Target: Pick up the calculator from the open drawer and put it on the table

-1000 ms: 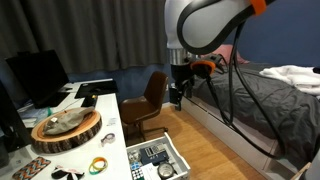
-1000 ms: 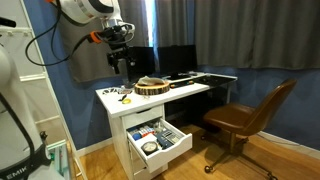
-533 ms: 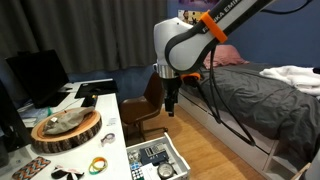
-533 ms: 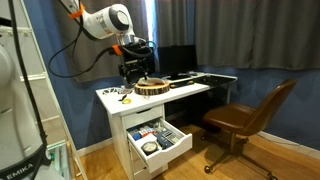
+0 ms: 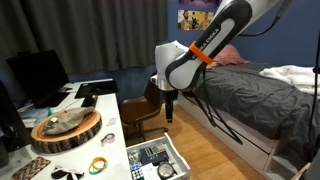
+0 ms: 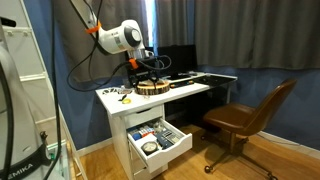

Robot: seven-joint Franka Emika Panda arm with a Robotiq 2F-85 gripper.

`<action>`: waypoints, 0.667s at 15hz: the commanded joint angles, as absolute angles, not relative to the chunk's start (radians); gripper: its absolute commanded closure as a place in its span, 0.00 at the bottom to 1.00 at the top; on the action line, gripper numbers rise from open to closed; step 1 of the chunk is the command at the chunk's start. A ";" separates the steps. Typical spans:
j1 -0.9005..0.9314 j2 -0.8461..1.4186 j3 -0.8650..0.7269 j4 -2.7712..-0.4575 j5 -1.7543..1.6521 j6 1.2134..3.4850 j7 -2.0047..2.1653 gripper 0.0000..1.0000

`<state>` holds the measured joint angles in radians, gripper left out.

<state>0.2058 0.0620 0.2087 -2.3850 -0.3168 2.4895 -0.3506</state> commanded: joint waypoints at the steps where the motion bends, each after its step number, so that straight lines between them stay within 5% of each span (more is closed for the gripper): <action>1: 0.206 0.061 0.210 -2.384 -0.315 2.488 -0.352 0.00; 10: 0.202 0.194 0.207 -2.303 -0.403 2.536 -0.504 0.00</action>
<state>0.2072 0.0837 0.2093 -2.3685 -0.3440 2.4931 -0.4107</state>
